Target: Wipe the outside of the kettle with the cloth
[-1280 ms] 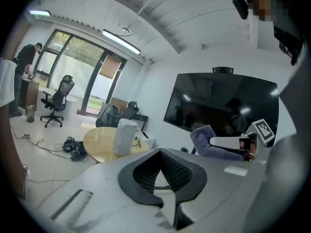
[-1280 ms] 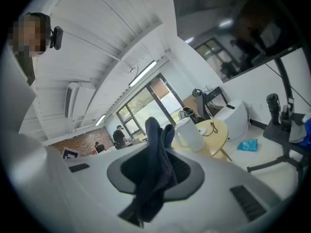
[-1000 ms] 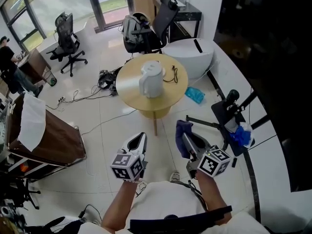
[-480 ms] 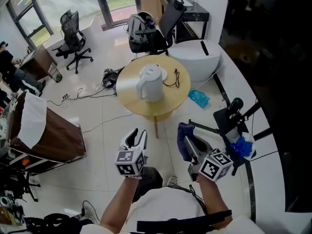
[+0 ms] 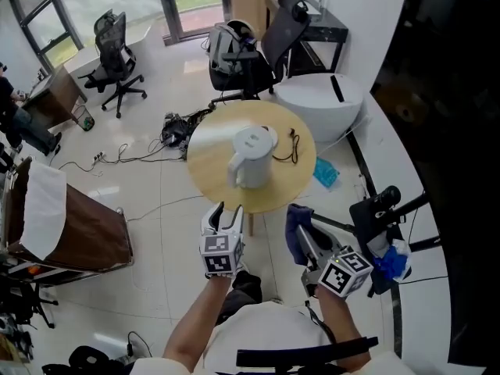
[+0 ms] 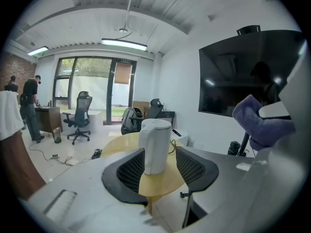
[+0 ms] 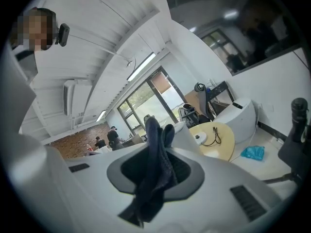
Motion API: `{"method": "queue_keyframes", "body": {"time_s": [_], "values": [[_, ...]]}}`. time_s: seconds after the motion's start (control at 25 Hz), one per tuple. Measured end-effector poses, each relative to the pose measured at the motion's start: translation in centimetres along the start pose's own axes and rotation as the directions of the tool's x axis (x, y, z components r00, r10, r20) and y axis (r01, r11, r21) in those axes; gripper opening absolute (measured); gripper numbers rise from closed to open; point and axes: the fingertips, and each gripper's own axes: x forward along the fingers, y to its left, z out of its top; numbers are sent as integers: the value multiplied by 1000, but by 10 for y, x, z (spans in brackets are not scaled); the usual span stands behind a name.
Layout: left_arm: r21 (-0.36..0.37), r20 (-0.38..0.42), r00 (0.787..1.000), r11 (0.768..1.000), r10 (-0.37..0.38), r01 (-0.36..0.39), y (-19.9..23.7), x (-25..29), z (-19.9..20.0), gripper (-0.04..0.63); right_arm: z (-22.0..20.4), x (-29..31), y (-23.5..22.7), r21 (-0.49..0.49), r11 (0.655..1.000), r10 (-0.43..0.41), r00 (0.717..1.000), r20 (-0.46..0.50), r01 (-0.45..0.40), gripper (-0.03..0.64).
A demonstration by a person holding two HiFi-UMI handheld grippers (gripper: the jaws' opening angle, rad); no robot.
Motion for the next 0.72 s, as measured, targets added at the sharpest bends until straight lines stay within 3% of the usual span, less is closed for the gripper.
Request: {"method": "queue_keyframes", "body": {"time_s": [0.24, 0.56, 0.72], "values": [[18, -1, 997, 997, -80, 80, 30, 60, 12, 272, 15, 63, -10, -21, 999, -30, 999, -19, 30, 81], [52, -36, 982, 981, -187, 188, 41, 114, 16, 279, 30, 124, -11, -49, 997, -62, 998, -28, 61, 81], [70, -46, 970, 967, -241, 243, 33, 131, 16, 278, 36, 144, -18, -109, 992, -77, 995, -60, 71, 81]]}}
